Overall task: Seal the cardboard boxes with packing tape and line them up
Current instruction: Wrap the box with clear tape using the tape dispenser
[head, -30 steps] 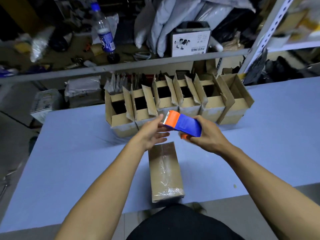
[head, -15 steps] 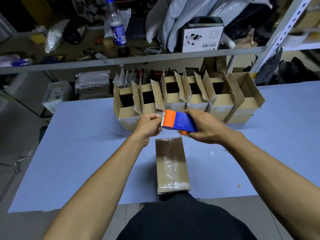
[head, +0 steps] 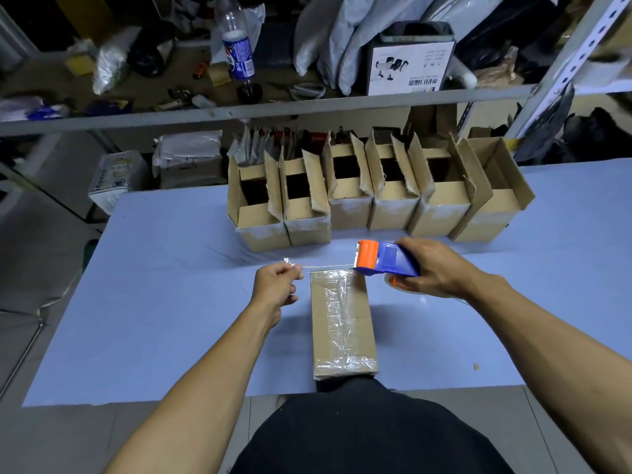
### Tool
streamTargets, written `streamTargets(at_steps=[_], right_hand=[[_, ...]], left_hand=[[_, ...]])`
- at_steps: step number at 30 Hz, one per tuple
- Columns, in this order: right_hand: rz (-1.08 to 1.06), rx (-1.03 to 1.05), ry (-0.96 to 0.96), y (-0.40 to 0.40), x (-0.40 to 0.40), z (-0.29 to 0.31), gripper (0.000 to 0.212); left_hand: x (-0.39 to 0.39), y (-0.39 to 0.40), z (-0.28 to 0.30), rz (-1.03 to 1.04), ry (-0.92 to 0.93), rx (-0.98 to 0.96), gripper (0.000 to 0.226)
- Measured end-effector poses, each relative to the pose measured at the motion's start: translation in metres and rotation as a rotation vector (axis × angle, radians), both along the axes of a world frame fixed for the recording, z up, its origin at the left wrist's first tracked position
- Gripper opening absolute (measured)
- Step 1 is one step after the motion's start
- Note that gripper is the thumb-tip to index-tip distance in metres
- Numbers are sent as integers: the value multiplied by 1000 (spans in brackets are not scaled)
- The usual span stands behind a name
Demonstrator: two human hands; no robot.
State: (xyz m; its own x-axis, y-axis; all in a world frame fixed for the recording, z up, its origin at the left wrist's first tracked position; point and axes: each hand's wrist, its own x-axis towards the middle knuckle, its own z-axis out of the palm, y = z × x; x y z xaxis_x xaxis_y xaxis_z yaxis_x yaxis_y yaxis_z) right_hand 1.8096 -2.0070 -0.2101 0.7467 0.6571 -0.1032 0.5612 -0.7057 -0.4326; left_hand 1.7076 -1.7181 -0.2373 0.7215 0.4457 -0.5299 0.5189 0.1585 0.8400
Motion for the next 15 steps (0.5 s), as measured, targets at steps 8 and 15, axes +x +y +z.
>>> streamTargets(at_steps=[8, 15], right_hand=[[-45, -16, 32, -5, 1, -10, 43], [-108, -8, 64, 2, -4, -20, 43]], left_hand=[[14, -11, -13, 31, 16, 87, 14], [12, -25, -38, 147, 9, 221, 14]])
